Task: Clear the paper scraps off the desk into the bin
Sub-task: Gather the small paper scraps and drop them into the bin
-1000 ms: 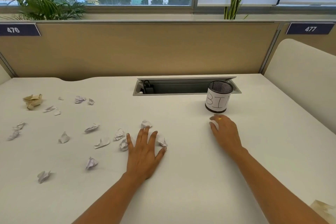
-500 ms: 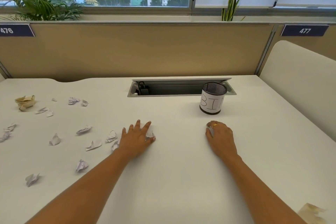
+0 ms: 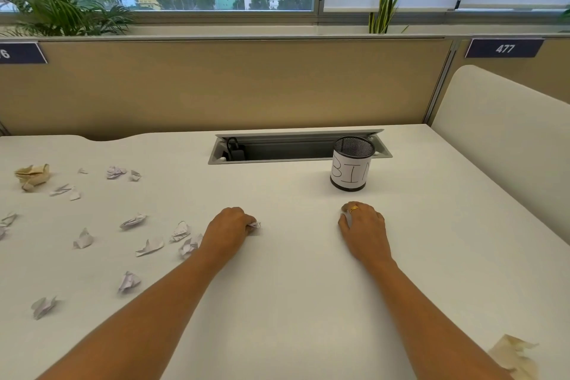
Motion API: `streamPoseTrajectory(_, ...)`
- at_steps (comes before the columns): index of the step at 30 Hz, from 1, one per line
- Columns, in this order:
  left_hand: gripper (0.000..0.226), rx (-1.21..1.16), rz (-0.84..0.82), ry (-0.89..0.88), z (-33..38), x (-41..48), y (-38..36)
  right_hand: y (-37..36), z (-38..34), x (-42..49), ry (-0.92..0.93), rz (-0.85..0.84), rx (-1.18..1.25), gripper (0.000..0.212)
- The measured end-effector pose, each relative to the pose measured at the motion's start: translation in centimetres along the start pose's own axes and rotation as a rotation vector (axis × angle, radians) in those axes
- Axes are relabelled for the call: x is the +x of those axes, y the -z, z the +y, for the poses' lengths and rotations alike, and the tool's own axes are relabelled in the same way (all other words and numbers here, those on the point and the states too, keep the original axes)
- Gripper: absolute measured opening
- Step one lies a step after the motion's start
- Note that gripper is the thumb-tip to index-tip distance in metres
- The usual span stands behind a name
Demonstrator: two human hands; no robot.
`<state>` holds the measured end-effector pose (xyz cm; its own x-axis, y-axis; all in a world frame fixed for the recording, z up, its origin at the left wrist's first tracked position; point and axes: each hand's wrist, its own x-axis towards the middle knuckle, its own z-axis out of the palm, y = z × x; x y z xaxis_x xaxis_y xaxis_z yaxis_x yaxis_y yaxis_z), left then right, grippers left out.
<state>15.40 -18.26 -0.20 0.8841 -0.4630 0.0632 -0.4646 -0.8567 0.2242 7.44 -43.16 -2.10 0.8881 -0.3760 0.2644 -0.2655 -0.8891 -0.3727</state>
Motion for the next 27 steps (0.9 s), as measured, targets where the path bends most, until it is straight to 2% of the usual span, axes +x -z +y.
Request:
streamPoseTrajectory(8, 0.024, -0.157, 0.066, 0.037, 1.8, 0.8, 0.9, -0.2, 0.0, 0.0, -0.006, 0.016, -0.009, 0.027)
streamPoseTrajectory(14, 0.028, -0.290, 0.070, -0.029, 7.6, 5.5, 4.3, -0.5, 0.1, -0.1, 0.006, 0.046, -0.024, 0.026)
streamPoseTrajectory(21, 0.026, -0.156, 0.036, -0.239, 15.9, 12.5, 6.4, -0.7, 0.2, 0.0, 0.013, 0.062, -0.037, 0.025)
streamPoseTrajectory(27, 0.023, -0.068, 0.041, -0.290, 18.8, 16.2, 6.1, -0.9, 0.4, 0.2, 0.019, 0.078, -0.022, 0.023)
